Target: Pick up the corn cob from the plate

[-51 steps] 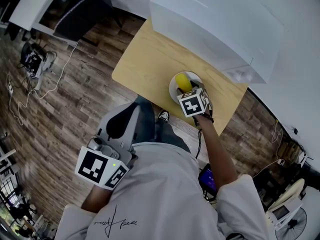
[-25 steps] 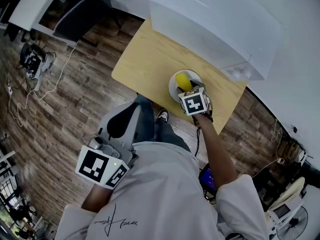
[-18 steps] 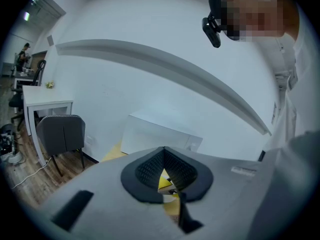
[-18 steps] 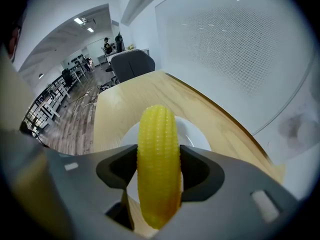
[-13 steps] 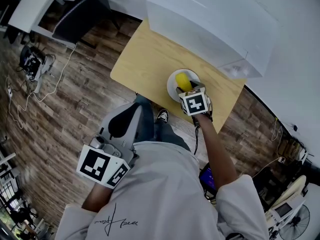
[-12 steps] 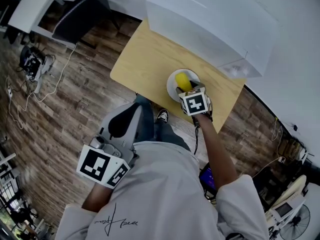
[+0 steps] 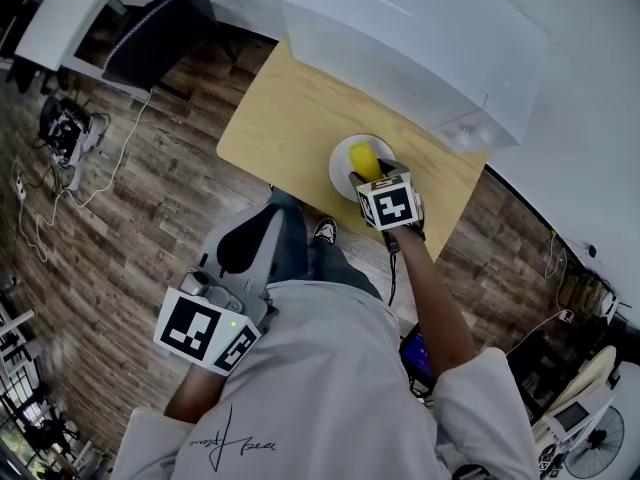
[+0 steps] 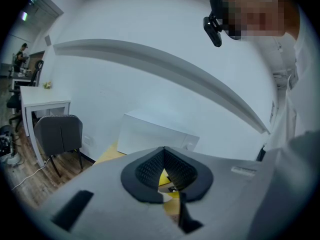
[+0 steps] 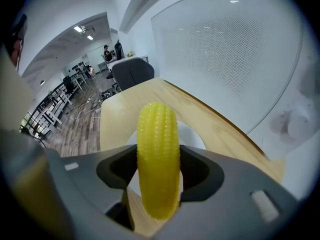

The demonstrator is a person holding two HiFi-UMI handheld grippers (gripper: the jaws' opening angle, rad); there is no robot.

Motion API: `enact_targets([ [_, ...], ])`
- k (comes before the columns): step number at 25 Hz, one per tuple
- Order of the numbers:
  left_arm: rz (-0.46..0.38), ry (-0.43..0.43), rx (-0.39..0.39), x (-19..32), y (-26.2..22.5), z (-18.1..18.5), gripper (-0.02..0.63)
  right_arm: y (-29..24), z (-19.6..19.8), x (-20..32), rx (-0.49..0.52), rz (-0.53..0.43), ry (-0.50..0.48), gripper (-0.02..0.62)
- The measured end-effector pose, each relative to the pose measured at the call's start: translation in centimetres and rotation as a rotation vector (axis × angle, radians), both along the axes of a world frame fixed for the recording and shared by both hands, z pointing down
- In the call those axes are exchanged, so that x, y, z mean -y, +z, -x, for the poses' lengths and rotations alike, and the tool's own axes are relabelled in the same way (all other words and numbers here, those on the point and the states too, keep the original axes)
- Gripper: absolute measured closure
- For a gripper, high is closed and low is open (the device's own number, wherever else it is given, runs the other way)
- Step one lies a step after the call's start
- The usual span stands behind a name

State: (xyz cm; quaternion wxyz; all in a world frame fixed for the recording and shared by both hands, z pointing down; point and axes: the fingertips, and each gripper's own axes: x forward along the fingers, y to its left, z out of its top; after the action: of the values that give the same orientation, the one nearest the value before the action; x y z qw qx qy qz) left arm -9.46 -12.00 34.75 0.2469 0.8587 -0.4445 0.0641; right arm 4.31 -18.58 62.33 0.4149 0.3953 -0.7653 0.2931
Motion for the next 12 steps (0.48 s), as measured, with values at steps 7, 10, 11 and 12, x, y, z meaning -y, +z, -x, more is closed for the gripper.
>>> enact_targets([
  [7,-0.002,0.008,0.000,-0.2,-0.1,-0.8,0.612,-0.8,-0.4,-0.2,0.018,-0.015,0.007,0.331],
  [10,-0.006,0.013,0.000,-0.3,-0.2,-1.0,0.611,-1.3,-0.6,-0.4,0.030,-0.020,0.016,0.331],
  [11,-0.006,0.014,0.000,-0.3,-0.2,-1.0,0.612,-1.4,-0.6,-0.4,0.034,-0.022,0.019,0.331],
  [12,-0.007,0.015,-0.001,-0.4,-0.2,-1.1,0.612,-1.6,-0.7,-0.5,0.036,-0.024,0.022,0.331],
])
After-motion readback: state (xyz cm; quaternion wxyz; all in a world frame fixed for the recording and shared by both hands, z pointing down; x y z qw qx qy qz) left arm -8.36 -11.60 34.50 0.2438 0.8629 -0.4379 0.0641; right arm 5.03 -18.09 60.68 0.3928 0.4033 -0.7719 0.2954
